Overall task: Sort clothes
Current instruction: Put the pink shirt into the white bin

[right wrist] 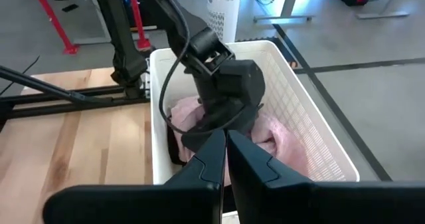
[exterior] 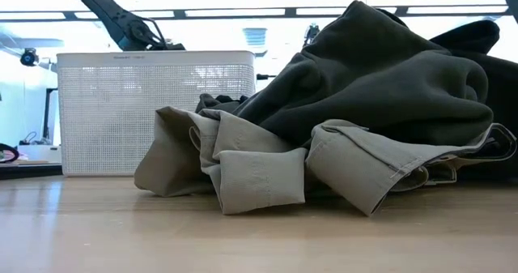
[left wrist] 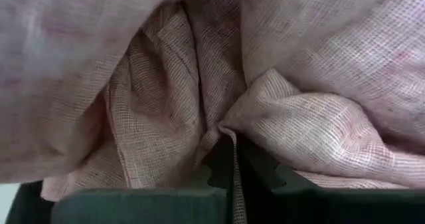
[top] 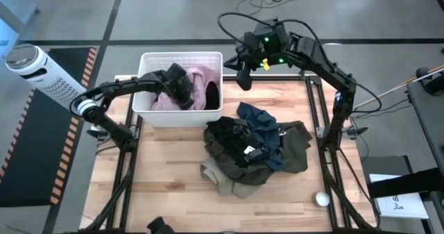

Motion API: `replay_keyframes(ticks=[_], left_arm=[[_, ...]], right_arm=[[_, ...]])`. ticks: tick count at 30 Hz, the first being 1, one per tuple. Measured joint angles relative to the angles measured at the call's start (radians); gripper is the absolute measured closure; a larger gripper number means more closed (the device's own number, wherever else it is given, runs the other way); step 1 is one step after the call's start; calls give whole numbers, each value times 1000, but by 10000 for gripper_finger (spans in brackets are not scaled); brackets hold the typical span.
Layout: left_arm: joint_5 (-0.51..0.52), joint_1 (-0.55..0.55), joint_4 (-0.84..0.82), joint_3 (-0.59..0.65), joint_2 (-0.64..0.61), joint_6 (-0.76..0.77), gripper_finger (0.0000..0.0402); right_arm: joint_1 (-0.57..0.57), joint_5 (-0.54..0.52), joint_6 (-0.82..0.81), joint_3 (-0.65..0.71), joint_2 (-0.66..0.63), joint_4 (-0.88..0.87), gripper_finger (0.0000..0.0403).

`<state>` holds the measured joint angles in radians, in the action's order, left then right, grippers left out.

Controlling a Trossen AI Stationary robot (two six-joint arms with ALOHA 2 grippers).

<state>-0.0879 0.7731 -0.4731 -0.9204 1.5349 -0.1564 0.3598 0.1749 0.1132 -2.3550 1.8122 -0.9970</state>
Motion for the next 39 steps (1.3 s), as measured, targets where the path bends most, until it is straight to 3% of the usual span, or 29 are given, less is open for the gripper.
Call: replay_keyframes(ticks=[5,11,14,18,26,39], left_arm=[[1,-2,-83,-55,-54,-21,402],[-27,-7,-122,-132,-202,2,399],[-83,-14,-109,-147,-274,6,397],[-78,-13,-57,-146,-304,8,401],[6,-5,108,-145,-169,49,401],[-3,-15,98,-144,131,26,401]], right_arm=[[0,0,5,0,0,1,400],[-2,-3,29,0,-1,1,400],[-3,-3,34,0,-2,3,400],[-4,-3,37,0,-2,4,400],[-9,-19,39,0,-2,7,400],[-11,-19,44,0,-2,-21,401]])
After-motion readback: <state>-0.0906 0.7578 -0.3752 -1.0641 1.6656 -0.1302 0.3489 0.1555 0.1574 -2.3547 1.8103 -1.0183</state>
